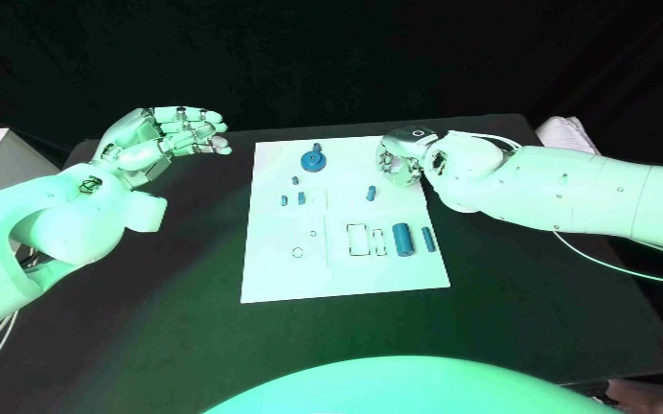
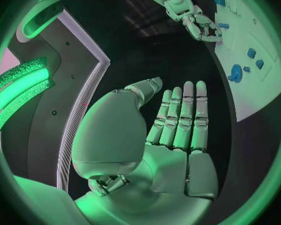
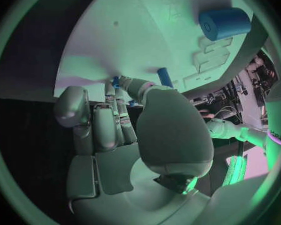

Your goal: Assemble the parts on the task board

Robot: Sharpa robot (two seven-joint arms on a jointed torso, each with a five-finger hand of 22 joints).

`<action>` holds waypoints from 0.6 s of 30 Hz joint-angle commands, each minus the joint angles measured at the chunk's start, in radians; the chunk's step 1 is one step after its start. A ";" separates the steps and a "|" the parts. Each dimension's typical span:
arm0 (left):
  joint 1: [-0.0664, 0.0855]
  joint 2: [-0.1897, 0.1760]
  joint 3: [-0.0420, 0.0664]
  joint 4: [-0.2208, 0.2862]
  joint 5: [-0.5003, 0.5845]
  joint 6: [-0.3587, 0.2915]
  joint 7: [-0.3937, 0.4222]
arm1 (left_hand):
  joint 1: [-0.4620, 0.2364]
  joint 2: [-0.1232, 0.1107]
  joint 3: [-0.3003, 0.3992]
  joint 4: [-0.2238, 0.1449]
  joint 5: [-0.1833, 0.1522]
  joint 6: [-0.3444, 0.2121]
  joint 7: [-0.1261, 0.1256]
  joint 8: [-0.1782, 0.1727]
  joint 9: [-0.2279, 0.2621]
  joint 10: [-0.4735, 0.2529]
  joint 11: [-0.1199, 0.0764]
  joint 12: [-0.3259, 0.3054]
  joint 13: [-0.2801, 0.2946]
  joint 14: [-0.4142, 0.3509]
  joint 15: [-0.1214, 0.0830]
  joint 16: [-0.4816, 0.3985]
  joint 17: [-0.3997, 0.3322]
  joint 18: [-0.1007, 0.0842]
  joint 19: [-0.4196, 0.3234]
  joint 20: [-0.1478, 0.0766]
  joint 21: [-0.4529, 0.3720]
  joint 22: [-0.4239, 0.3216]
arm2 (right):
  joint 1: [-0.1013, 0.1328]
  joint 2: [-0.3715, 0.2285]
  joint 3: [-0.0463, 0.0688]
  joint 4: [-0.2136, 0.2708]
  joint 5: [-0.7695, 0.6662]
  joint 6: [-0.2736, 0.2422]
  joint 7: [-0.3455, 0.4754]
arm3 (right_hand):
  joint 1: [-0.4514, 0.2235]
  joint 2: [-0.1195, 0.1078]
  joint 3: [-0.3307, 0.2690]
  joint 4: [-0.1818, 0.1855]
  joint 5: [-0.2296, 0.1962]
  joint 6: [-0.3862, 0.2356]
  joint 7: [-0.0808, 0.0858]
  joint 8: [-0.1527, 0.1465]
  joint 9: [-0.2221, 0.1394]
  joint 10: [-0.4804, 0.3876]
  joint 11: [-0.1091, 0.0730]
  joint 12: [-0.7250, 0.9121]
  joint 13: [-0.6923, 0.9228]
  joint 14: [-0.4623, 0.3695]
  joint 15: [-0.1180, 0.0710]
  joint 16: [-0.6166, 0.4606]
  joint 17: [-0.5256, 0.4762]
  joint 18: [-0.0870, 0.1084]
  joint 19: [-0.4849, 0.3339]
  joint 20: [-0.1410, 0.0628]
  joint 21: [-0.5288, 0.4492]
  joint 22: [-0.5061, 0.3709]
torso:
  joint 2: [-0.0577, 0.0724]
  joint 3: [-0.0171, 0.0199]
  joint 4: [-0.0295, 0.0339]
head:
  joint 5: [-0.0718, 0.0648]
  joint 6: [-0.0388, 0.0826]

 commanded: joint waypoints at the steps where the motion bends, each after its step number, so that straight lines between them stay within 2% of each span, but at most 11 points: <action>1: 0.000 0.000 0.001 0.001 0.007 -0.001 0.004 | 0.009 0.004 -0.005 0.001 0.005 0.000 0.006 -0.005 -0.001 0.006 -0.001 -0.003 0.001 0.009 -0.001 0.000 0.001 0.005 0.007 0.002 -0.004 -0.001 | -0.007 0.002 -0.003 -0.004 -0.020 0.039 -0.011 | 0.002 -0.008 0.001 -0.005 0.007 0.005 -0.001 -0.004 0.001 0.007 0.000 -0.004 -0.002 0.041 -0.004 0.006 0.003 -0.011 0.006 0.001 0.008 0.030 | 0.000 0.0001 0.0002 | 0.000 -0.004; 11: 0.000 -0.003 0.001 0.000 0.007 -0.002 0.000 | 0.008 0.004 -0.006 0.001 0.005 0.002 0.005 -0.004 -0.001 0.008 -0.001 -0.002 0.002 0.010 -0.001 -0.001 0.002 0.005 0.008 0.001 -0.005 -0.001 | -0.008 0.001 -0.003 -0.003 -0.023 0.047 -0.017 | 0.008 -0.002 0.012 -0.015 0.011 0.013 0.000 -0.002 0.005 0.020 0.000 -0.003 -0.005 0.041 -0.004 0.009 0.004 -0.013 0.008 0.001 0.019 0.036 | -0.001 -0.0004 0.0007 | 0.000 -0.009; 14: 0.000 -0.003 0.001 -0.001 0.007 -0.002 -0.002 | 0.008 0.004 -0.006 0.001 0.005 0.002 0.005 -0.004 -0.001 0.008 -0.001 -0.002 0.002 0.010 -0.001 -0.001 0.002 0.005 0.008 0.001 -0.005 -0.001 | -0.009 0.001 -0.003 -0.001 -0.031 0.051 -0.022 | 0.023 0.000 0.023 -0.035 0.014 0.019 0.001 0.000 0.009 0.035 0.000 -0.001 -0.007 0.041 -0.004 0.012 0.006 -0.014 0.010 0.000 0.032 0.044 | -0.001 -0.0001 0.0006 | 0.001 -0.010; 18: 0.000 -0.005 0.001 -0.003 0.007 -0.004 -0.005 | 0.008 0.004 -0.006 0.001 0.005 0.003 0.005 -0.004 -0.001 0.009 -0.001 -0.002 0.002 0.010 -0.001 -0.001 0.002 0.005 0.009 0.001 -0.005 -0.001 | -0.009 0.000 -0.003 0.003 -0.043 0.055 -0.029 | 0.059 -0.006 0.044 -0.085 0.021 0.023 0.003 -0.004 0.012 0.054 0.000 -0.002 -0.009 0.041 -0.005 0.016 0.008 -0.017 0.013 -0.004 0.057 0.059 | -0.001 0.0002 -0.0004 | 0.001 -0.010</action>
